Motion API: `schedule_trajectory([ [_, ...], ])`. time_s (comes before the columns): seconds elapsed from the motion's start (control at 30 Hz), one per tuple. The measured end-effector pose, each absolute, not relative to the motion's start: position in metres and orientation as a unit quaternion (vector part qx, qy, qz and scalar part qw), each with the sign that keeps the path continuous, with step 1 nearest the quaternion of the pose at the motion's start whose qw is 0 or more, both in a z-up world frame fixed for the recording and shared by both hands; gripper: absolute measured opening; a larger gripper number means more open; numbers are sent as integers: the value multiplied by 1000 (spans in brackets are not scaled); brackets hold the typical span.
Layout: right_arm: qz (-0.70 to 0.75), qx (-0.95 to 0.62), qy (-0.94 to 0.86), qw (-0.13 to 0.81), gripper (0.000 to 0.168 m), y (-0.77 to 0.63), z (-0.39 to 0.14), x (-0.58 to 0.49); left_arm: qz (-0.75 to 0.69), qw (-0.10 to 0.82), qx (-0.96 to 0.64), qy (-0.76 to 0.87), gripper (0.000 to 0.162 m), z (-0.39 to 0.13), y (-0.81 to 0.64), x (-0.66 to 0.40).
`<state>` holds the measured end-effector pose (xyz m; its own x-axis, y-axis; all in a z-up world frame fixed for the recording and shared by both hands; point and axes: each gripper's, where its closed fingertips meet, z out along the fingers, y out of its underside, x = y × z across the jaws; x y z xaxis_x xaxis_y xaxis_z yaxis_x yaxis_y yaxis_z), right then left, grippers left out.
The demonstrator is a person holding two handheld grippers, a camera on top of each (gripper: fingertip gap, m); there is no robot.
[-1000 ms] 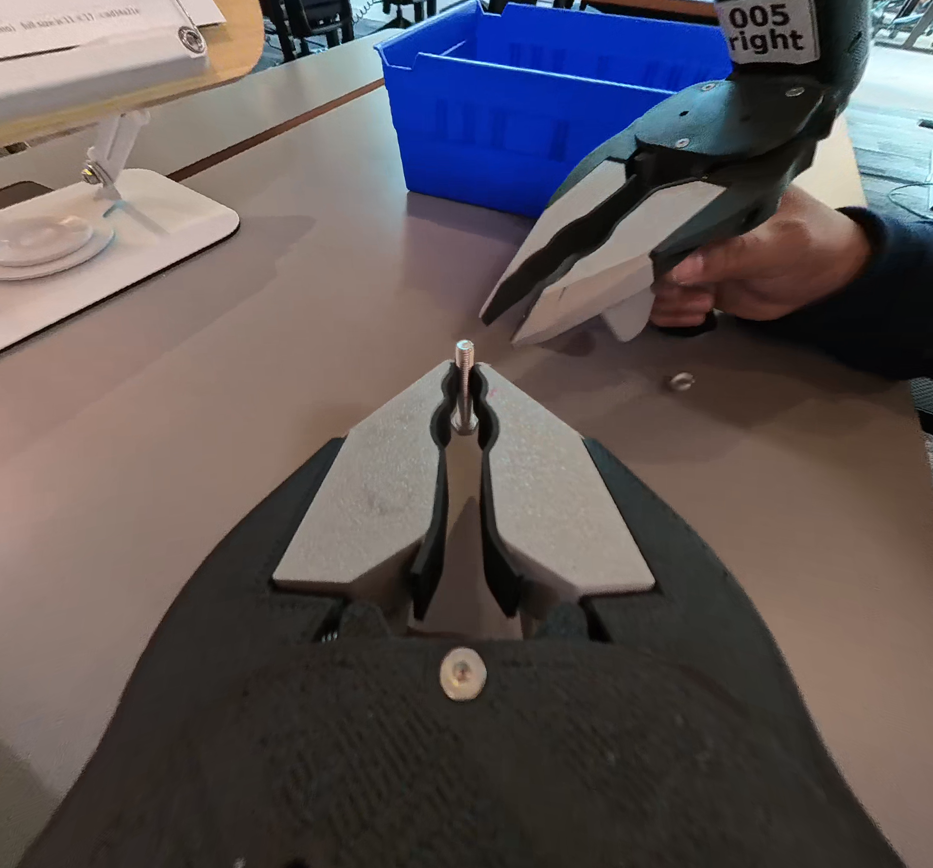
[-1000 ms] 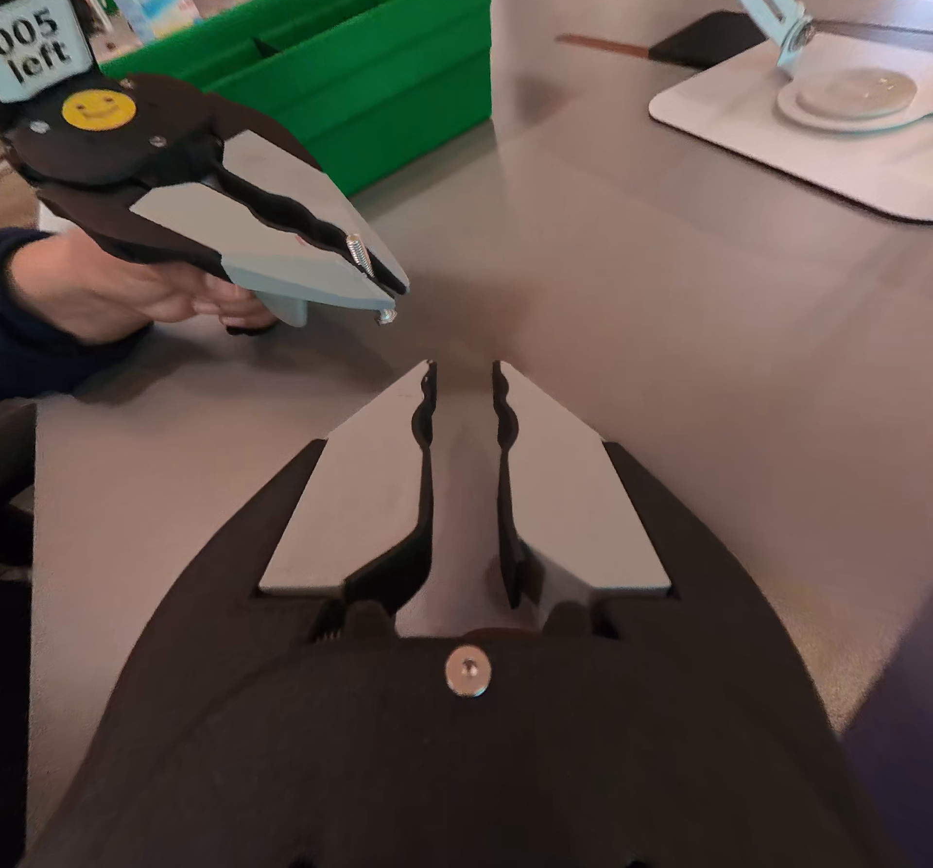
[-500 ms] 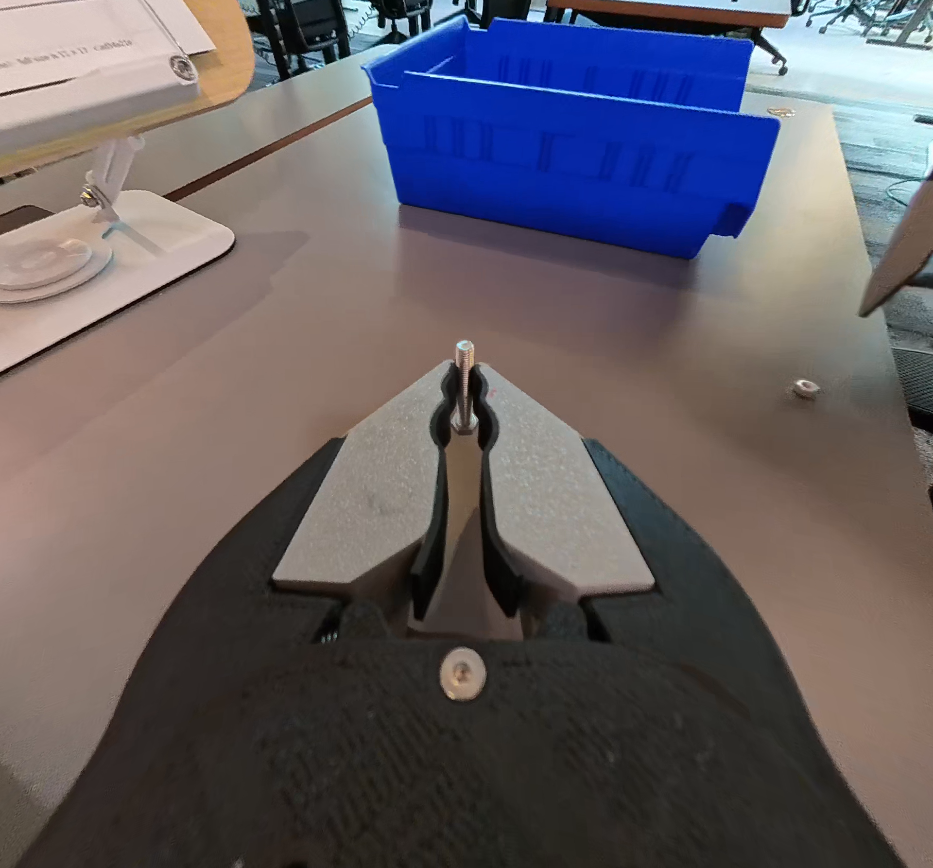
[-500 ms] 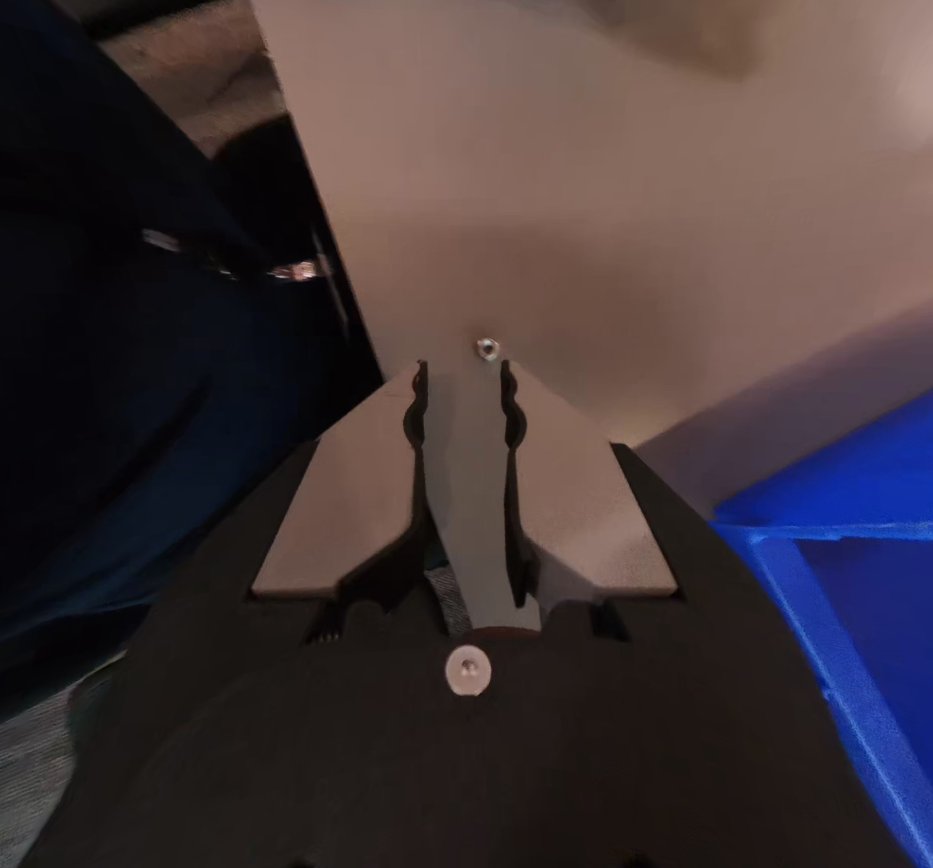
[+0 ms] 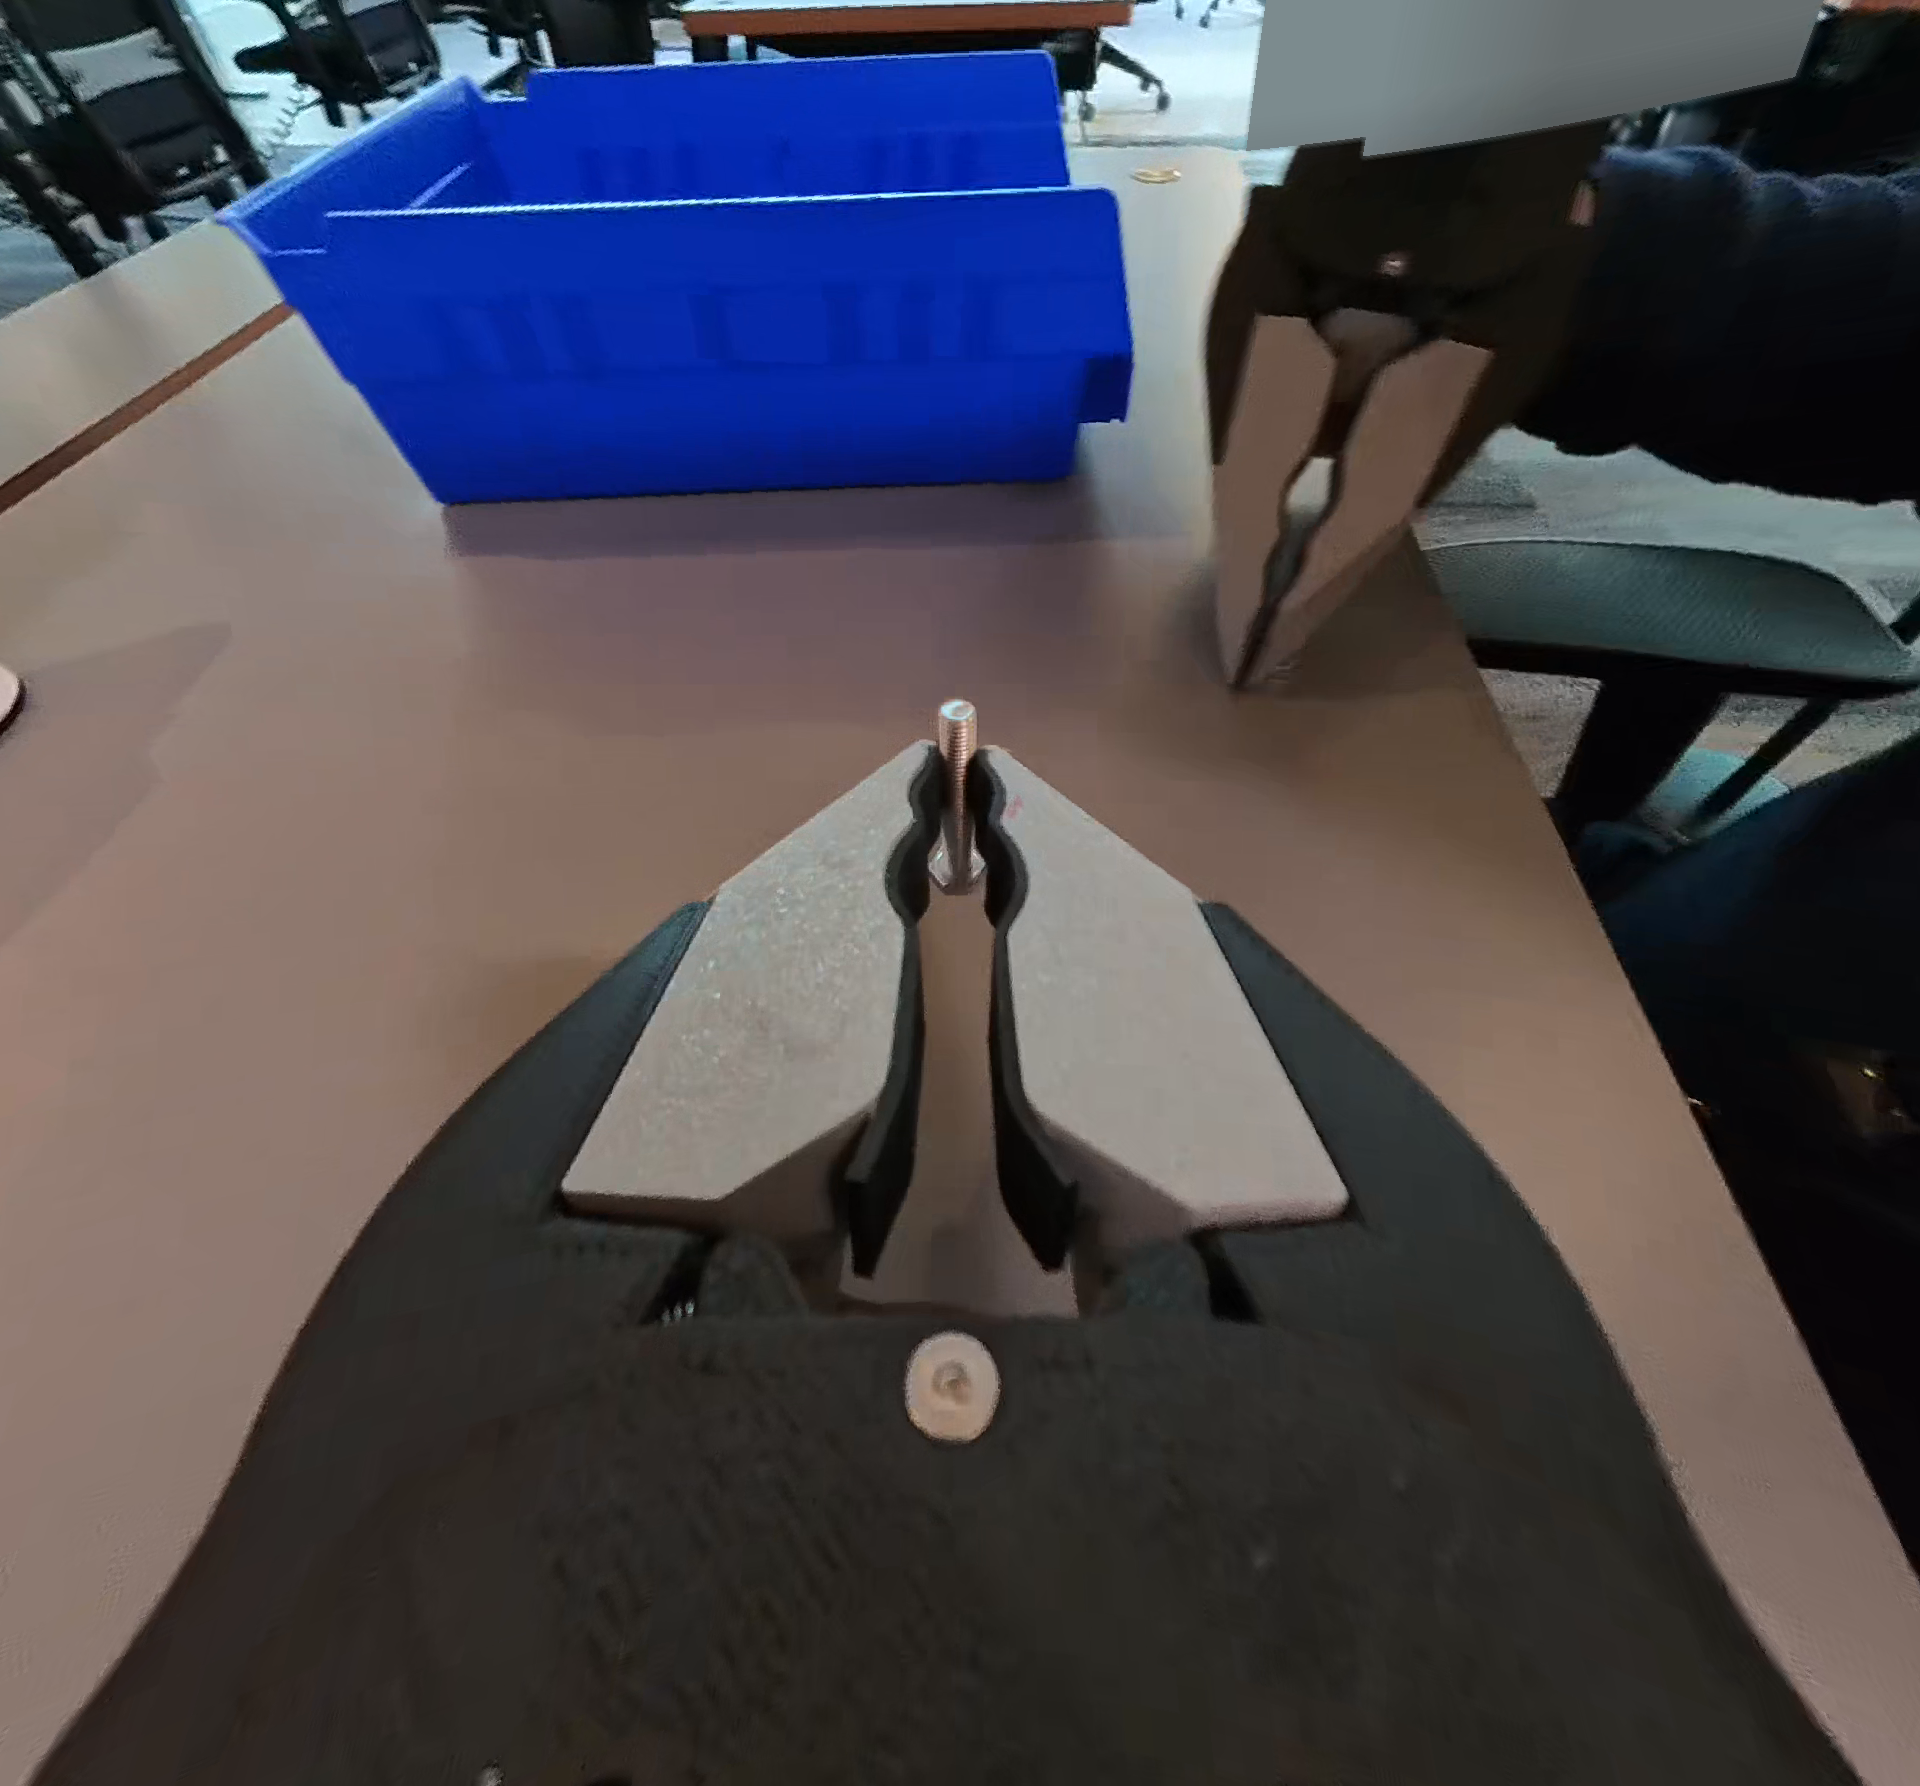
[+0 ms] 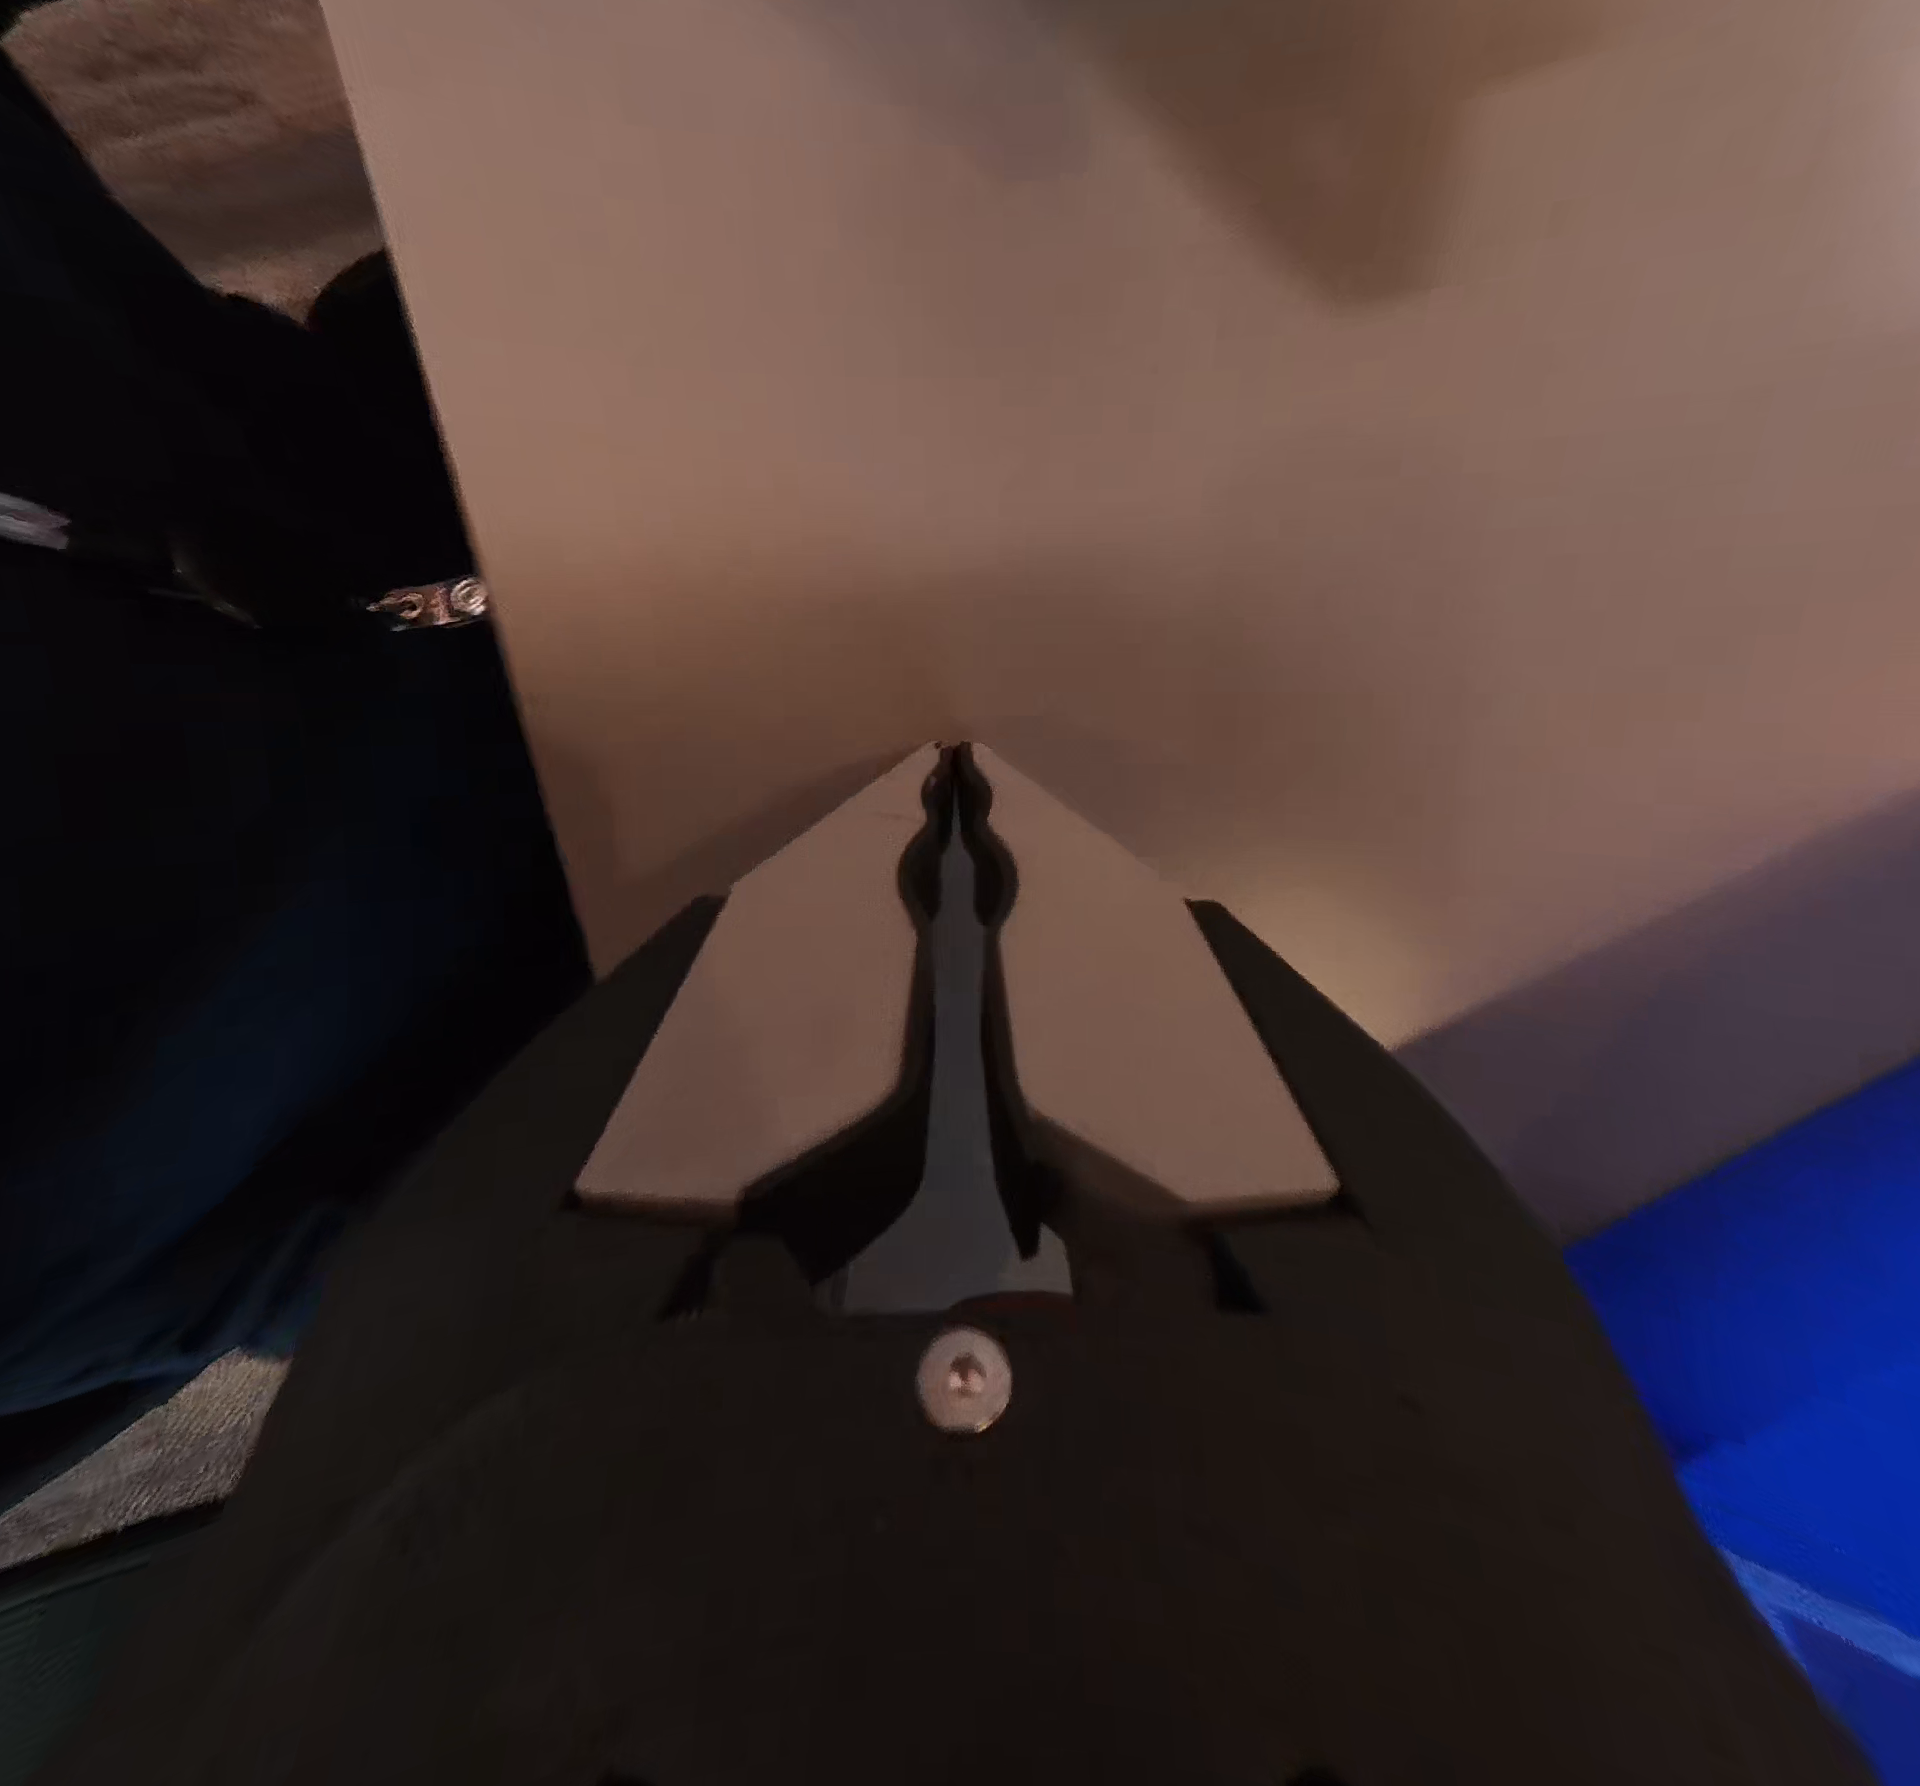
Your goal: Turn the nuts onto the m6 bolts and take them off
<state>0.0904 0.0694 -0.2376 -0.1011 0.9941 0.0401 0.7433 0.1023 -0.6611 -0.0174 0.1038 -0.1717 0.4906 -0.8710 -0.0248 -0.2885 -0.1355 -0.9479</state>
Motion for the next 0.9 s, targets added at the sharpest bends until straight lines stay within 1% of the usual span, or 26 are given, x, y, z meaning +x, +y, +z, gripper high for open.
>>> schedule_trajectory([
  [0.03, 253, -628, -689, 256, 0, 76, -237, 86, -287, 507, -693, 424, 3, -172, 101, -14],
  [0.1, 258, -642, -671, 266, 1, 87, -237, 79, -283, 511, -687, 432, 3, -172, 99, -11],
  [0.13, 260, -647, -662, 275, 8, 92, -234, 75, -286, 510, -683, 438, 3, -172, 97, -10],
  [0.17, 267, -650, -650, 288, 9, 95, -227, 69, -290, 511, -679, 441, 3, -170, 94, -9],
  [0.3, 361, -640, -592, 331, 11, 86, -173, 36, -289, 520, -676, 434, 3, -168, 97, -8],
  [0.37, 391, -633, -564, 357, 7, 88, -147, 20, -291, 526, -672, 433, 3, -166, 96, -6],
  [0.43, 409, -626, -552, 369, 7, 89, -133, 5, -288, 527, -671, 434, 3, -166, 95, -5],
  [0.53, 404, -615, -568, 368, 9, 87, -132, -13, -279, 526, -673, 438, 3, -167, 94, -2],
  [0.67, 385, -612, -590, 360, 8, 89, -144, -24, -276, 525, -675, 438, 3, -167, 94, -2],
  [0.7, 391, -610, -591, 356, 5, 88, -144, -25, -275, 525, -677, 437, 3, -167, 95, -2],
  [0.8, 393, -610, -591, 352, 8, 88, -146, -27, -280, 524, -683, 425, 3, -166, 97, -4],
  [0.9, 392, -608, -594, 353, 6, 88, -147, -29, -275, 523, -686, 424, 3, -166, 98, -5],
])
